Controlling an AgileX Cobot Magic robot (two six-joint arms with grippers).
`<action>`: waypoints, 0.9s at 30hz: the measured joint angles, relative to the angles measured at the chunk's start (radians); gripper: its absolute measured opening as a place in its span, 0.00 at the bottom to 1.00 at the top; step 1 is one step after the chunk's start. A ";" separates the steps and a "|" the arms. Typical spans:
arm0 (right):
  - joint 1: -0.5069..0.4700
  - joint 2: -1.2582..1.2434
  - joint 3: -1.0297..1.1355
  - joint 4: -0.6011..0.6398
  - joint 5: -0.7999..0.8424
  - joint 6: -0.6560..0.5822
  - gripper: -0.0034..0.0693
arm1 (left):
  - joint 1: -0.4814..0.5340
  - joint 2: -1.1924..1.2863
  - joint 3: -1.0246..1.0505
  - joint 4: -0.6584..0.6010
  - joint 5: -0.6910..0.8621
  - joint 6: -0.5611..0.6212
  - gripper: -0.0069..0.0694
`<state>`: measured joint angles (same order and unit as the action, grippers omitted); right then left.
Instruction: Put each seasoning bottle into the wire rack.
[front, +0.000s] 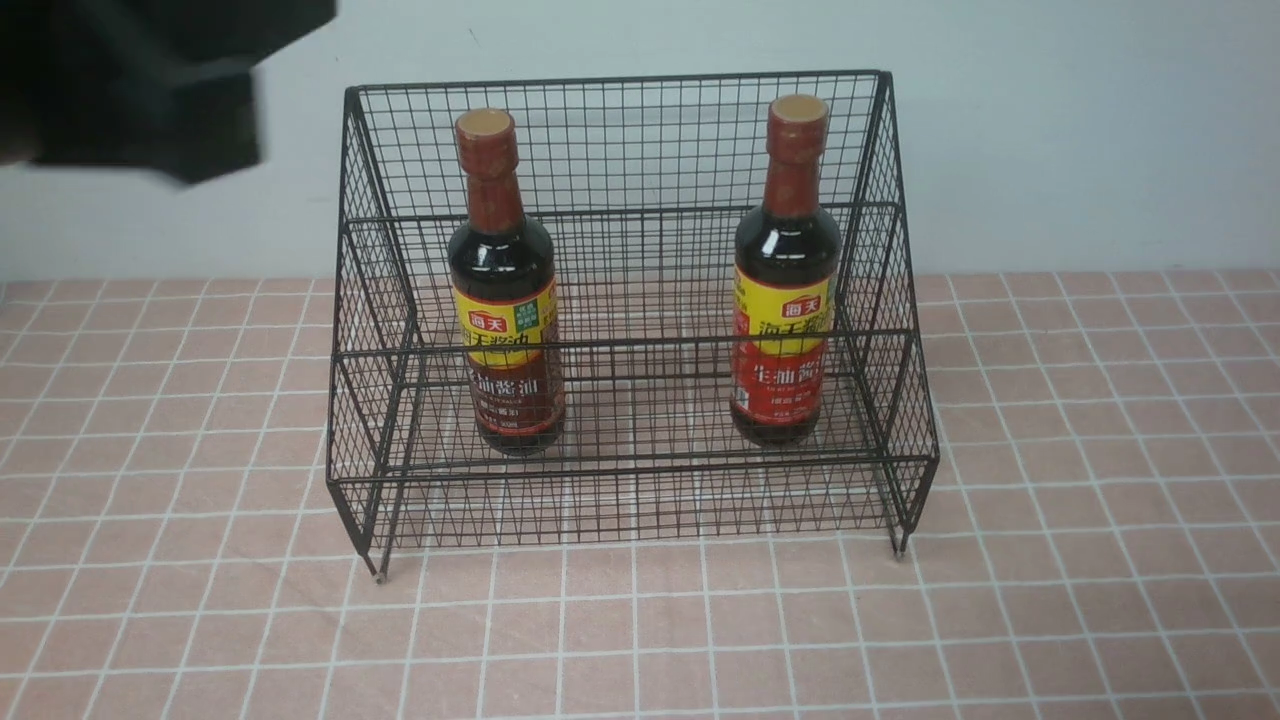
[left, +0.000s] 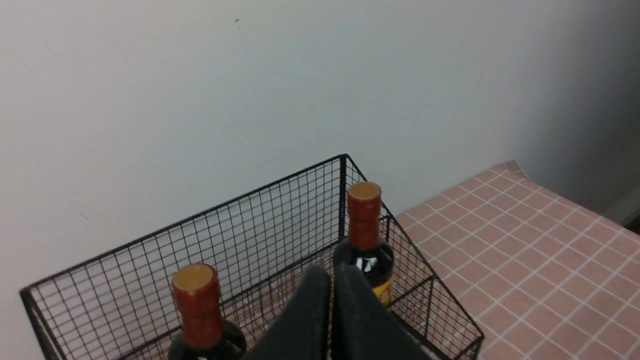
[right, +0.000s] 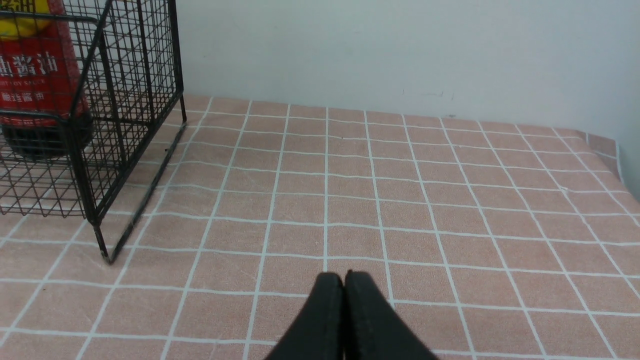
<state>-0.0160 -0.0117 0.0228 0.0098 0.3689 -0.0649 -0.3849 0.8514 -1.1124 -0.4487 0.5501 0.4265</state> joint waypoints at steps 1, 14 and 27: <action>0.000 0.000 0.000 0.000 0.000 0.000 0.03 | 0.000 -0.039 0.032 0.003 0.014 -0.018 0.08; 0.000 0.000 0.000 0.000 0.000 0.000 0.03 | 0.000 -0.365 0.213 -0.036 0.196 -0.056 0.08; 0.000 0.000 0.000 0.000 0.000 0.000 0.03 | 0.000 -0.475 0.213 0.169 0.122 -0.088 0.08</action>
<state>-0.0160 -0.0117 0.0228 0.0098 0.3689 -0.0649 -0.3849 0.3760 -0.8998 -0.2801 0.6724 0.3382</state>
